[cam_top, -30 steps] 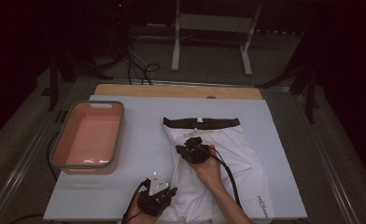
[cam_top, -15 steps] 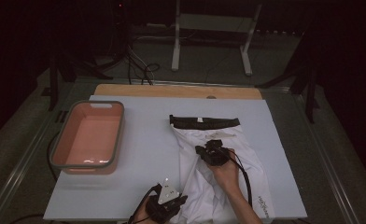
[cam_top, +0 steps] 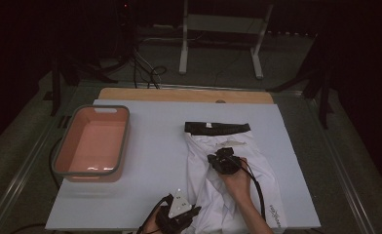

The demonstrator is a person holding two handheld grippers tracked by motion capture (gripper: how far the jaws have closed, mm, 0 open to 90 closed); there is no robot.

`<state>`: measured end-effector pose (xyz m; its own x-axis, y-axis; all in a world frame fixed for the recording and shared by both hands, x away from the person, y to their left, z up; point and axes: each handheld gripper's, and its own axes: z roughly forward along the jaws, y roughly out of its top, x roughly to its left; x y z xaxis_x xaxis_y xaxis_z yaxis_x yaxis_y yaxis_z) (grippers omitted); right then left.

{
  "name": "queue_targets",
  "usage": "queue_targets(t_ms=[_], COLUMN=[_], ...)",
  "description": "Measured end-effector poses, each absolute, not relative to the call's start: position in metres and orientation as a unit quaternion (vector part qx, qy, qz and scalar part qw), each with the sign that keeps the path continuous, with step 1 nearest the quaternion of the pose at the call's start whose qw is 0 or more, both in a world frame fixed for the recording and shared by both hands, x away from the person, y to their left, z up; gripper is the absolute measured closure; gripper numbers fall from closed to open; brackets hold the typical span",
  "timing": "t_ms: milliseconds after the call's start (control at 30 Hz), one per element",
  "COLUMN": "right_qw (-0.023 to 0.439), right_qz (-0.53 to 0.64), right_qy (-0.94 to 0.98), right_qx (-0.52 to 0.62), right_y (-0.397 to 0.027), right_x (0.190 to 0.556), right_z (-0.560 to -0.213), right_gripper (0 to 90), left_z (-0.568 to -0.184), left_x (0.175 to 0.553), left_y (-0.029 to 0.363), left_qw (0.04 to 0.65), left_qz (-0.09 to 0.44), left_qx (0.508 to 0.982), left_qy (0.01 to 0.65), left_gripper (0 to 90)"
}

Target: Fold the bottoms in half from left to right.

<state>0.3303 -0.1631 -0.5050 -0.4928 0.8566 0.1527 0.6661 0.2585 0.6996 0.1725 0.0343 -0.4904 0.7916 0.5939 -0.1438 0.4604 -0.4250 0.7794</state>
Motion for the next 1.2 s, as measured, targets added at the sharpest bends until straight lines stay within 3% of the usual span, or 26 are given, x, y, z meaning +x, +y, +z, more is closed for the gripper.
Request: queue_targets(t_ms=[333, 667, 867, 1067, 1100, 1200], right_qw=[0.131, 0.134, 0.126, 0.125, 0.13, 0.134], right_qz=[0.367, 0.354, 0.344, 0.349, 0.351, 0.355], right_qy=[0.795, 0.812, 0.818, 0.814, 0.814, 0.81], right_qx=[0.464, 0.444, 0.444, 0.447, 0.444, 0.447], right_y=[-0.146, -0.125, -0.114, -0.111, -0.112, -0.117], right_x=[0.341, 0.346, 0.349, 0.352, 0.354, 0.355], right_z=[-0.5, -0.501, -0.508, -0.506, -0.504, -0.499], right_gripper=[75.3, 73.2, 75.1, 81.7, 89.0, 89.2], left_z=[-0.491, -0.491, -0.491, -0.49, -0.49, -0.491], left_x=[0.174, 0.173, 0.172, 0.172, 0.171, 0.17], left_y=[0.035, 0.035, 0.035, 0.035, 0.035, 0.034], left_qw=[0.437, 0.438, 0.439, 0.44, 0.44, 0.44], left_qz=[0.078, 0.079, 0.078, 0.075, 0.074, 0.071], left_qx=[0.838, 0.837, 0.837, 0.838, 0.838, 0.839], left_qy=[0.317, 0.317, 0.316, 0.314, 0.313, 0.312], left_gripper=[86.9, 86.4, 86.3, 86.3, 86.3, 86.0])
